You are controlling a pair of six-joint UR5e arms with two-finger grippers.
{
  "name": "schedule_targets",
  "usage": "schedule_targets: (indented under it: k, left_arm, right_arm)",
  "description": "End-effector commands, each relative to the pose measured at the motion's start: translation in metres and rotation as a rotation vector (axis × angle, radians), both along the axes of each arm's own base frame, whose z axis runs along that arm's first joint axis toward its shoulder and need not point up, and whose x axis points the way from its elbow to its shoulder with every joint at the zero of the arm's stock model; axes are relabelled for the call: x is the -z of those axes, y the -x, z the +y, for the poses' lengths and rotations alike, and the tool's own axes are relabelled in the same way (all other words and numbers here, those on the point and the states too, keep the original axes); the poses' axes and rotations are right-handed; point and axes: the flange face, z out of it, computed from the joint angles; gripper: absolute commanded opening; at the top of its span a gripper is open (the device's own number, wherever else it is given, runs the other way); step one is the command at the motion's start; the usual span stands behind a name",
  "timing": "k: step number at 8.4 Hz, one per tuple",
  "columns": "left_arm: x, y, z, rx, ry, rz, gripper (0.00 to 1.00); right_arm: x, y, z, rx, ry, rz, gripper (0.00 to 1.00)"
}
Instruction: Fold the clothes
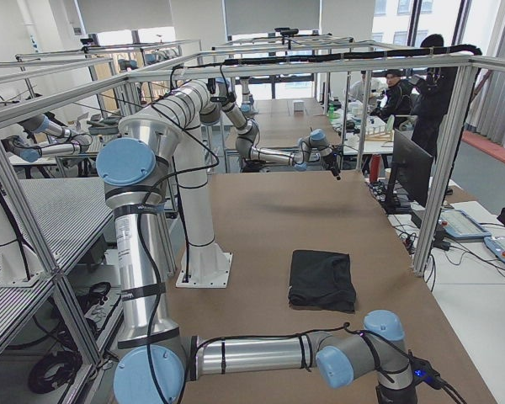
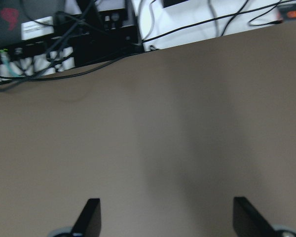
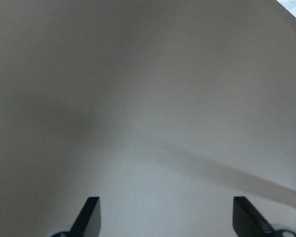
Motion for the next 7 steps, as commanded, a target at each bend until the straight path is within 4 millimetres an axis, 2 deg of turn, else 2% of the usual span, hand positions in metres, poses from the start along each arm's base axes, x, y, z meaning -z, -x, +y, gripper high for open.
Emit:
schedule_targets:
  k: [1,2,3,4,5,6,7]
  left_arm:
    - [-0.086,0.06,0.049,0.008,0.017,-0.411,0.94]
    - [-0.083,0.07,0.064,0.013,0.023,-0.444,0.94]
    - [-0.066,0.087,0.081,0.035,0.036,-0.444,0.94]
    - [-0.027,0.105,0.095,0.057,0.077,-0.457,0.94]
    - [0.002,0.11,0.105,0.067,0.091,-0.469,0.94]
    - [0.008,0.114,0.116,0.086,0.084,-0.496,0.94]
    - [0.001,0.112,0.12,0.078,0.094,-0.498,0.94]
  right_arm:
    - [-0.021,-0.027,0.047,0.006,-0.003,0.018,0.94]
    - [-0.028,-0.041,0.054,-0.021,0.01,0.039,0.94]
    - [-0.038,-0.059,0.06,-0.044,0.015,0.082,0.94]
    - [-0.045,-0.069,0.066,-0.003,0.001,0.121,0.94]
    - [-0.047,-0.091,0.07,0.033,-0.019,0.143,0.94]
    - [-0.05,-0.096,0.074,0.059,-0.028,0.152,0.94]
    - [-0.052,-0.097,0.076,0.059,-0.025,0.147,0.94]
